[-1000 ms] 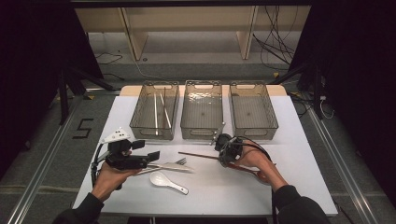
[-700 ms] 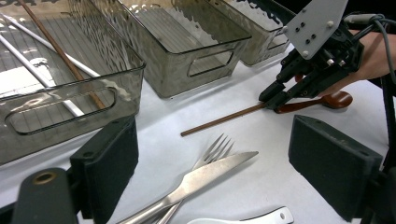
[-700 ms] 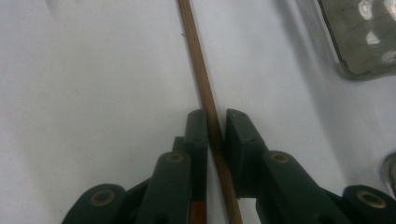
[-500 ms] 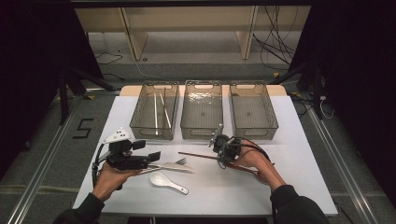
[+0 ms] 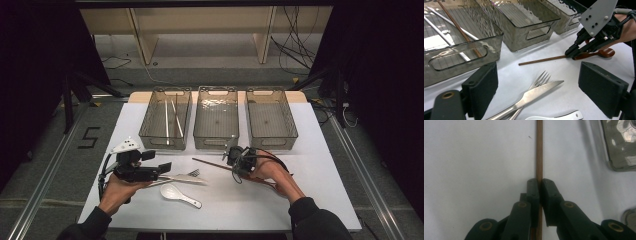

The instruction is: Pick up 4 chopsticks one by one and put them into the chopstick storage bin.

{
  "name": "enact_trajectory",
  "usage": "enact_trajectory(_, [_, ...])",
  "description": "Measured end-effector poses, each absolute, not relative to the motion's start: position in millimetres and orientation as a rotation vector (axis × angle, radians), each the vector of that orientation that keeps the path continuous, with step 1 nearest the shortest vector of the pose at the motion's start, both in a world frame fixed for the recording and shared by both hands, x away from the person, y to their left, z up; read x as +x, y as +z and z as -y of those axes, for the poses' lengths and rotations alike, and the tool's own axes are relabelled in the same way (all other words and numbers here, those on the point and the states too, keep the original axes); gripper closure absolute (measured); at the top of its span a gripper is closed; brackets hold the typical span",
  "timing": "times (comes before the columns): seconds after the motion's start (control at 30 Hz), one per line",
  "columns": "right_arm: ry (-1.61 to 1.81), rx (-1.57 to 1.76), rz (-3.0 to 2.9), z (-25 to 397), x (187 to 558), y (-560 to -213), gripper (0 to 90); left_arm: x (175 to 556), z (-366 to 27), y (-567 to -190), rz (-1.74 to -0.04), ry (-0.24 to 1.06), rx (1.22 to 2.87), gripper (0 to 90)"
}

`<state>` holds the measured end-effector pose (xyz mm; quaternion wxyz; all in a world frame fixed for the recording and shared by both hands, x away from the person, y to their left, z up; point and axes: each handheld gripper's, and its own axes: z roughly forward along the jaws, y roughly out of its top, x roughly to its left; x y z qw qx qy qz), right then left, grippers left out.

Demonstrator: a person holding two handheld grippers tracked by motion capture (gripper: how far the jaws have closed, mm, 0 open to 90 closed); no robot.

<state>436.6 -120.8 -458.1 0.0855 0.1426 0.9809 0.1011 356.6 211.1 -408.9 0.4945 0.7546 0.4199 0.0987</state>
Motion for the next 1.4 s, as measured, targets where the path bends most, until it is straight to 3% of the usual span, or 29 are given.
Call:
enact_trajectory(0.9, [0.880, 0.612, -2.750, 128.4, 415.9, -396.8, 85.2, 360.0, -197.7, -402.9, -1.048, 0.204, 1.751, 15.5])
enact_trajectory(1.4, [1.070, 0.640, -2.693, 114.6, 392.4, -392.0, 85.2, 372.6, -163.7, -396.8, -1.013, 0.150, 1.716, 15.5])
